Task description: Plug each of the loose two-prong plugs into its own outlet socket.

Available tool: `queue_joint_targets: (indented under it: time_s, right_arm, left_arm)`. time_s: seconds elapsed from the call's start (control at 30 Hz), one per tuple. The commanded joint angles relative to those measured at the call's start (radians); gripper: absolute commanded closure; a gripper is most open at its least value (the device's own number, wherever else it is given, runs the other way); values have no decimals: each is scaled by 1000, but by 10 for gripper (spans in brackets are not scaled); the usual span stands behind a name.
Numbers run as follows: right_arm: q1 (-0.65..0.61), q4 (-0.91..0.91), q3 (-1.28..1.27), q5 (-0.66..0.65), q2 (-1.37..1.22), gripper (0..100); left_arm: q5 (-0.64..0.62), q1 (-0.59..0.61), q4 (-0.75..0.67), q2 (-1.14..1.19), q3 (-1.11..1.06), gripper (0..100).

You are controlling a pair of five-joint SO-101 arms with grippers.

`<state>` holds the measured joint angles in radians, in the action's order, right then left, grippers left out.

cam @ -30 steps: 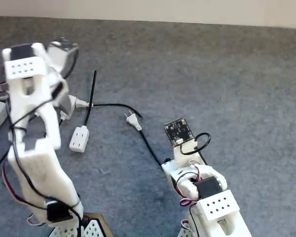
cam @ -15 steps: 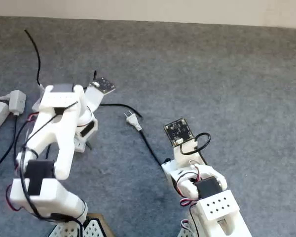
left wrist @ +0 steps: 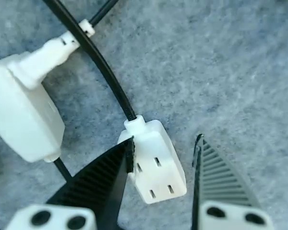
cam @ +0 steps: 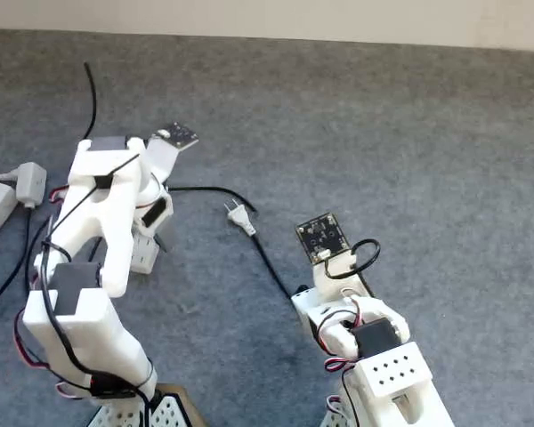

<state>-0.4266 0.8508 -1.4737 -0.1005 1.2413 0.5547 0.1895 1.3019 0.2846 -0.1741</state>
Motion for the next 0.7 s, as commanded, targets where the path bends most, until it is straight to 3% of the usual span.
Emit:
queue_joint_targets:
  time_s: [0.0,0.43,0.67]
  right_arm:
    - [-8,-19,10,-12,16,731]
    - [-8,-19,10,-12,16,731]
    - [-8,-19,8,-12,16,731]
  left_arm:
    - [-2,27,23,4,5,786]
    - [35,159,29,2,13,787]
    - [58,145,212,2,127,787]
